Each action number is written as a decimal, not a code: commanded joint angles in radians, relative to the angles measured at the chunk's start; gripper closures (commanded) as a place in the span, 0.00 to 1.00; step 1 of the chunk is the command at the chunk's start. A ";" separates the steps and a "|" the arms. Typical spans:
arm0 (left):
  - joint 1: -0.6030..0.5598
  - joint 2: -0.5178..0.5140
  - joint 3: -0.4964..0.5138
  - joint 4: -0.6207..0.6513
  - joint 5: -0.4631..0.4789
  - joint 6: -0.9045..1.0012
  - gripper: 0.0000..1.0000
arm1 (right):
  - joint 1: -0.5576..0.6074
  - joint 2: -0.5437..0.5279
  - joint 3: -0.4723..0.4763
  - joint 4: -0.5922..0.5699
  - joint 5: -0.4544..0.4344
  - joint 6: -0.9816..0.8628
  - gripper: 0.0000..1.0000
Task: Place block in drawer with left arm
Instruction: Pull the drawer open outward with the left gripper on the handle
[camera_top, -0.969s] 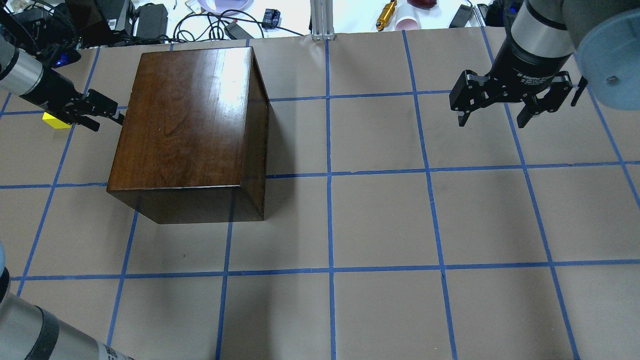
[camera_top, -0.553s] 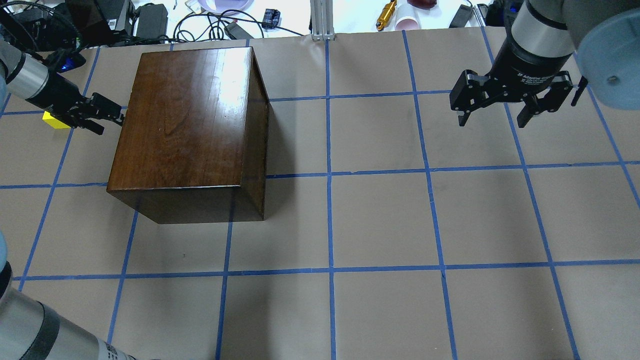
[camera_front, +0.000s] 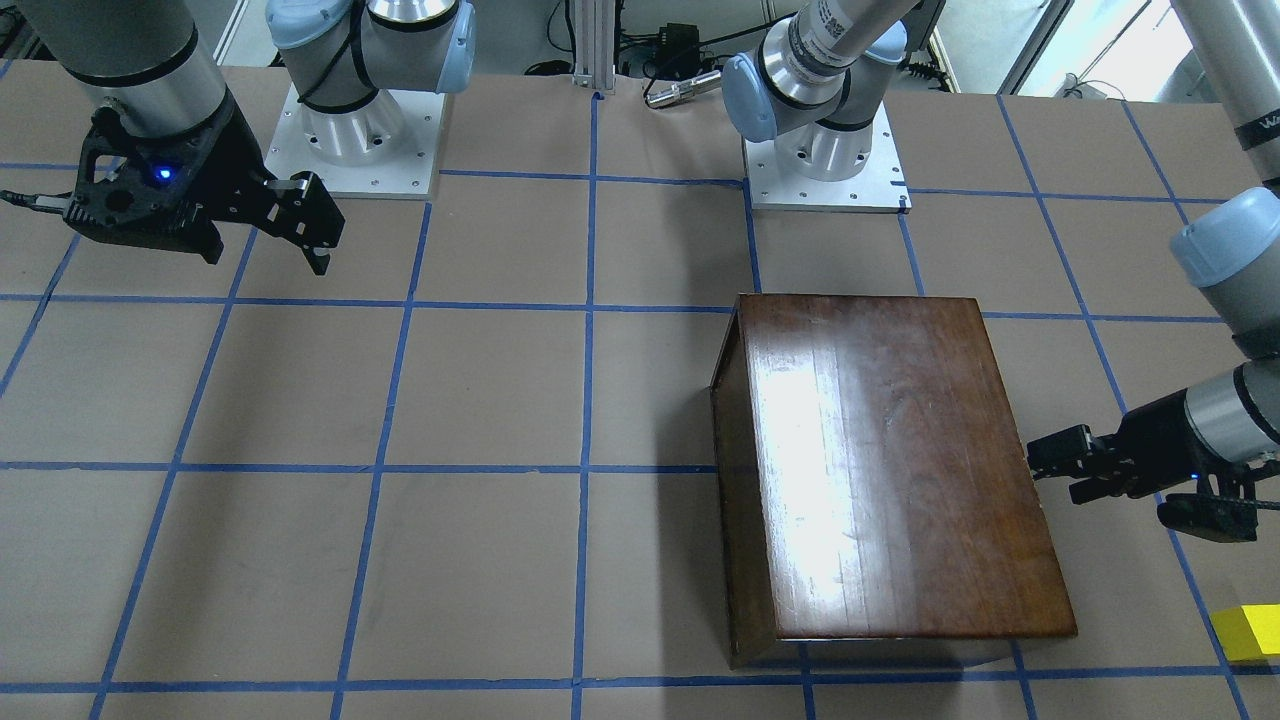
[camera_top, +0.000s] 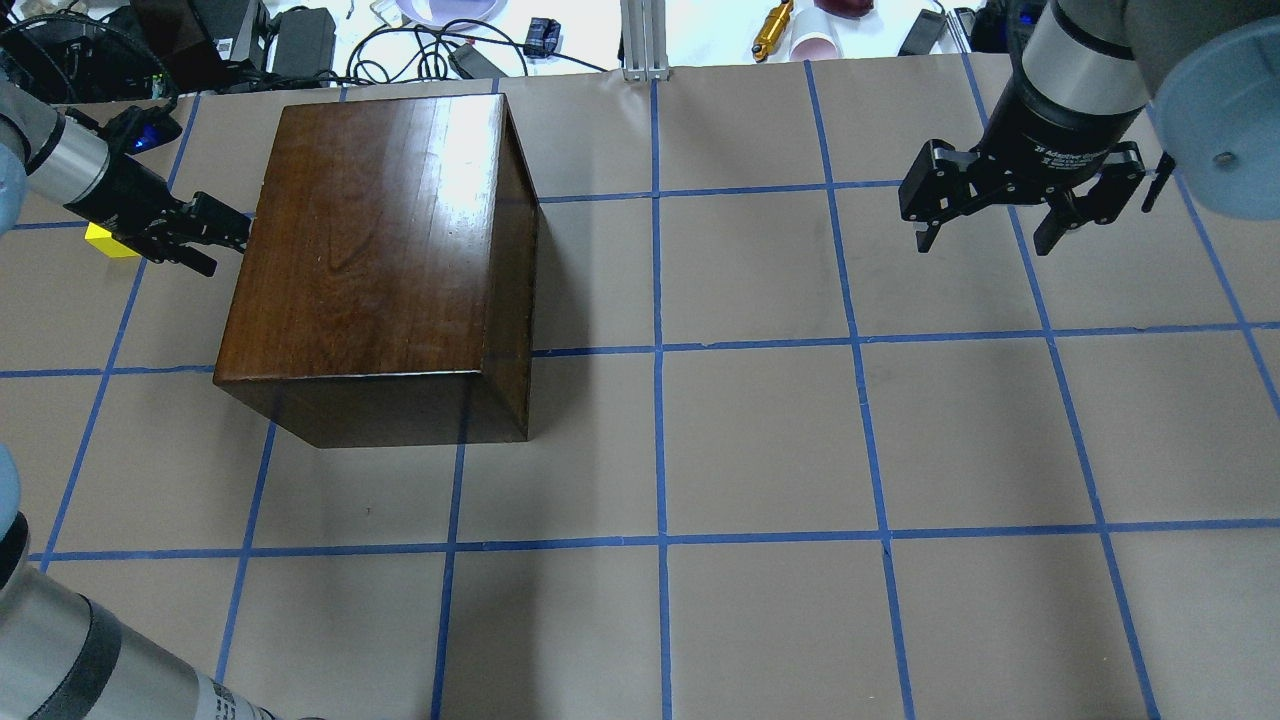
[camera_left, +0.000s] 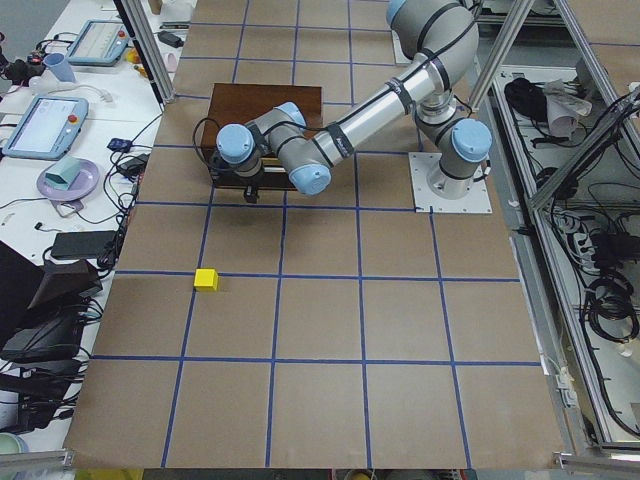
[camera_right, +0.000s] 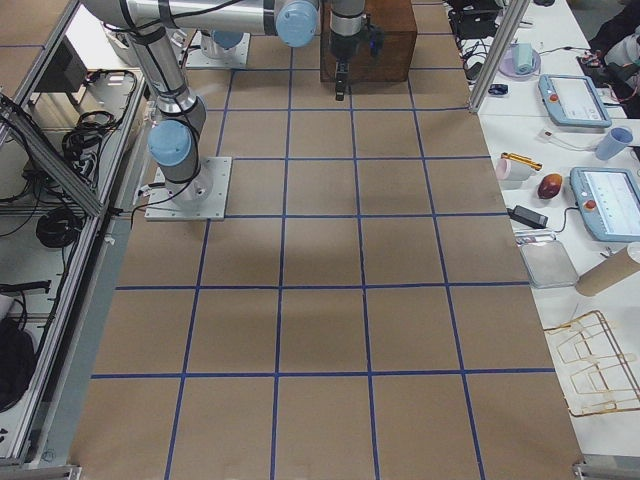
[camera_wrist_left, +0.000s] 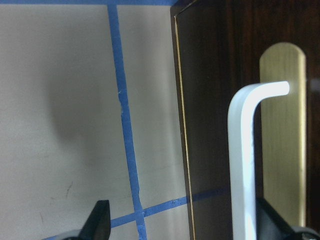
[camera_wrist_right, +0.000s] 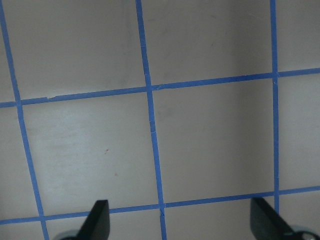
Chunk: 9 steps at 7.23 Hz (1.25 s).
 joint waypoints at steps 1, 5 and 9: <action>-0.001 -0.009 0.003 0.002 0.002 -0.004 0.00 | 0.000 0.000 0.002 0.000 0.000 0.000 0.00; 0.001 -0.009 0.015 0.003 0.011 0.004 0.00 | 0.000 0.000 0.000 0.000 0.000 0.000 0.00; 0.002 -0.005 0.021 0.012 0.012 0.072 0.00 | 0.000 0.000 0.000 0.000 0.000 0.000 0.00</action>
